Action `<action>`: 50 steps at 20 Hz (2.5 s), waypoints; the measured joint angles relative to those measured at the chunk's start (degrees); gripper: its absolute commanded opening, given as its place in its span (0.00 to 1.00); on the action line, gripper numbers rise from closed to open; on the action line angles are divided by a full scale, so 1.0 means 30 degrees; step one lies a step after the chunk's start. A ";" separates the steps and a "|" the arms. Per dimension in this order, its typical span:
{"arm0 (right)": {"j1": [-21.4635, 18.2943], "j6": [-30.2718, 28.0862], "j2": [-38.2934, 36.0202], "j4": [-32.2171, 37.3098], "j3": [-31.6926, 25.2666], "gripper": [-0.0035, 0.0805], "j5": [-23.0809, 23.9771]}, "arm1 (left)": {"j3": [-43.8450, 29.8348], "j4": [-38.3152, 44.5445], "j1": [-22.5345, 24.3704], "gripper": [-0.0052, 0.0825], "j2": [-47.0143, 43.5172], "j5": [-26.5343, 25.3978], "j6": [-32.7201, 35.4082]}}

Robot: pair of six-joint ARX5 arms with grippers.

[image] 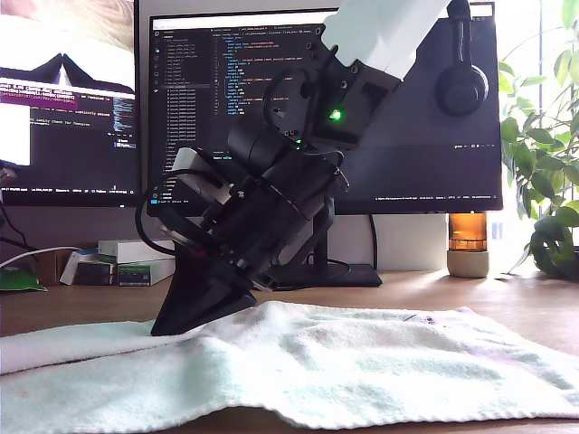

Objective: Fold the tea towel to a neat square and place it to the right

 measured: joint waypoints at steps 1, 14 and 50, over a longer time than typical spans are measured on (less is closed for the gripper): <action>0.0000 0.0000 0.0000 0.0000 0.0000 0.03 0.0000 | 0.0000 0.0058 0.0007 0.29 0.0233 0.0350 -0.0007; 0.0000 0.0000 0.0015 0.0044 0.0000 0.03 0.0000 | -0.0007 0.2477 0.0568 0.28 0.1260 0.3002 -0.0007; 0.0000 0.0000 0.0022 0.0117 0.0000 0.03 0.0015 | -0.0007 0.2936 0.0801 0.06 0.1457 0.3395 0.0073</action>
